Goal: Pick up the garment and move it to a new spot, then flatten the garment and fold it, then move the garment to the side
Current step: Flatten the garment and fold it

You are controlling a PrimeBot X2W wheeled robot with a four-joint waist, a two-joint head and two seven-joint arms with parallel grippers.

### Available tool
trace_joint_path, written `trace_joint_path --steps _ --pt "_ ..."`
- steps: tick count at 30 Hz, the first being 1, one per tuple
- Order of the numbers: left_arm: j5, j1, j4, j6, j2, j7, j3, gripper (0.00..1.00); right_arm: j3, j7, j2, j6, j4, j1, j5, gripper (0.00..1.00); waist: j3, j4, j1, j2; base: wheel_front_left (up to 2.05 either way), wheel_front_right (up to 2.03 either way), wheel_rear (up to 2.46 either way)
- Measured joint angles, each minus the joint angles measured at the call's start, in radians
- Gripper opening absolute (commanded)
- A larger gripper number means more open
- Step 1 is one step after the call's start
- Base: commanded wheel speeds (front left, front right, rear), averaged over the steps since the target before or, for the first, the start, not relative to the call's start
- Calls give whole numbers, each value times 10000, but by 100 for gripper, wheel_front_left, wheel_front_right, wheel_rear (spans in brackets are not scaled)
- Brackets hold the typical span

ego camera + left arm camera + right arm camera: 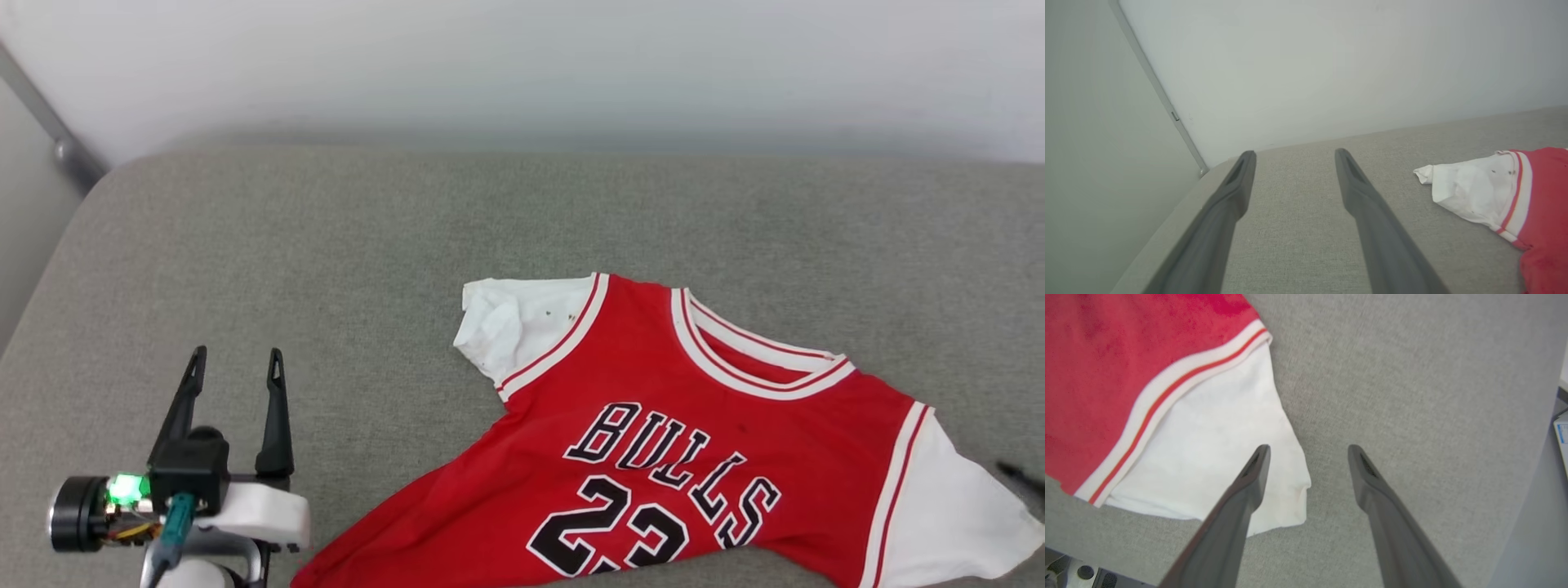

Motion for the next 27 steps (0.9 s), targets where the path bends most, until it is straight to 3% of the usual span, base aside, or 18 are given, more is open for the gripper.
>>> trace_joint_path --steps 4,9,13,18,23,27 --pt "-138 -875 629 -525 481 222 58 100 -955 -1662 219 0 -184 -101 -834 100 -385 -189 0 0 0 0 0" --pt "-454 -2389 1058 -1225 1047 1246 104 100 -2652 -3651 1064 -2 -669 -103 -2159 100 -603 -593 0 0 0 0 0" --pt "-562 -3725 1283 -1902 1415 2408 -138 100 -4295 -4775 2234 -2 -1369 404 -3241 100 -548 -873 0 0 0 0 0" --pt "-823 -5426 1662 -2688 1618 4178 -819 100 -6320 -5277 4111 -2 -3022 1601 -4704 100 -241 -1053 1 0 0 0 0" --pt "-1540 -6930 2219 -2980 1689 6211 -1868 100 -7451 -5450 5883 -2 -4842 2763 -5749 100 186 -1198 0 0 0 0 0" --pt "-2481 -8003 2506 -3016 2029 7908 -3283 100 -7630 -5461 7020 -2 -5885 3455 -6257 100 584 -1351 0 0 0 0 0"
